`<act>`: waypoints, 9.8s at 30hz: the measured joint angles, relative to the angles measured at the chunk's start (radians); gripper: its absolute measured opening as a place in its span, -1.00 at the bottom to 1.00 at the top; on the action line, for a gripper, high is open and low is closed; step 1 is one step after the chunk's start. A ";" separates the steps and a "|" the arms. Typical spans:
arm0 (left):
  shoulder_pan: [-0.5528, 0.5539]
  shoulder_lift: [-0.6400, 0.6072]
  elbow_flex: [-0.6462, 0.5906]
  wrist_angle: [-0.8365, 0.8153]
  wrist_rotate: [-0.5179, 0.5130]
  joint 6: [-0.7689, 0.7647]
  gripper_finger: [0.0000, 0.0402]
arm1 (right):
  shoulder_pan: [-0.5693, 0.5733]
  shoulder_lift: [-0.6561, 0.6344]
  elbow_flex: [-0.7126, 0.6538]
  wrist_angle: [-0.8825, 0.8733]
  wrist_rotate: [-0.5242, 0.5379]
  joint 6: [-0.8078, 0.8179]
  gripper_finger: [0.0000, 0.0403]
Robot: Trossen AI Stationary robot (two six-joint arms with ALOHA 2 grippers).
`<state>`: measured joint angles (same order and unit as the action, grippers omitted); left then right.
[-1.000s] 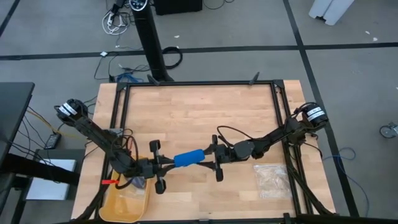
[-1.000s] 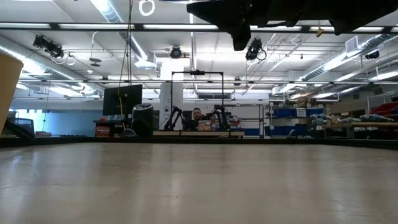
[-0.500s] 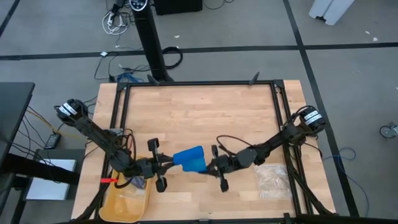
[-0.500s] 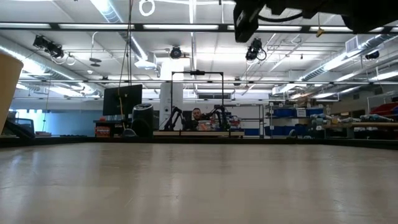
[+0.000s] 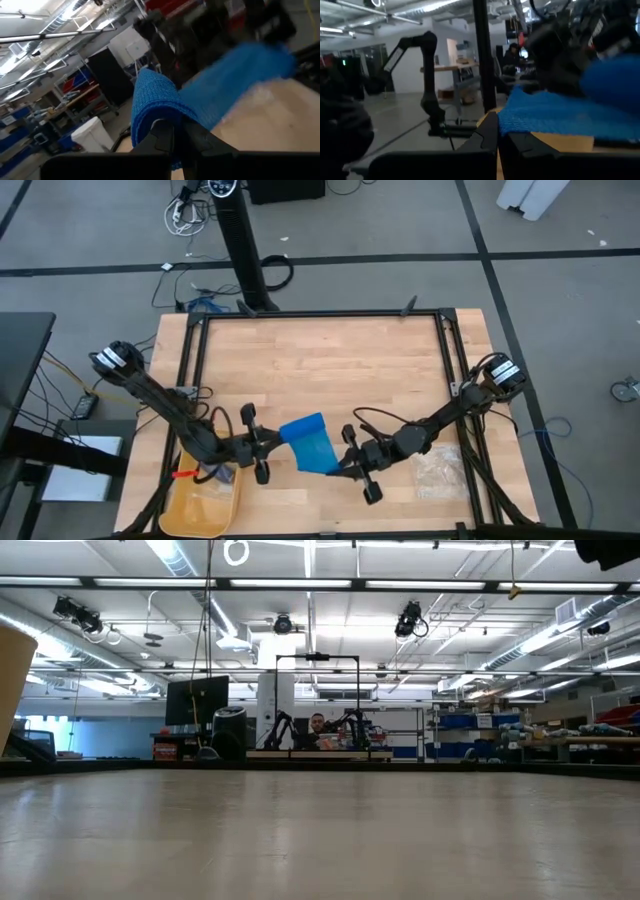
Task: Roll bandage
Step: Roll the blue bandage
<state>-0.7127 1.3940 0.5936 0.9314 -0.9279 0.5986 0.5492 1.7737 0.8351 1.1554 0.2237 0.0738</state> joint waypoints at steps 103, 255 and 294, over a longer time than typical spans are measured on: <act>-0.119 0.314 0.314 -0.399 0.066 0.071 -0.92 | -0.106 0.008 0.425 -0.982 -0.164 0.172 -0.96; 0.397 0.313 0.154 -0.535 0.416 -1.211 -0.89 | 0.070 -0.176 0.424 -1.844 0.680 0.457 -0.68; 0.403 0.314 0.270 -1.210 0.343 -0.972 -0.93 | 0.012 -0.171 0.345 -1.839 0.550 0.492 -0.56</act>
<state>-0.3096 1.7084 0.8639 -0.2783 -0.5845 -0.3730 0.5607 1.6024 1.1797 -0.6838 0.7739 0.5656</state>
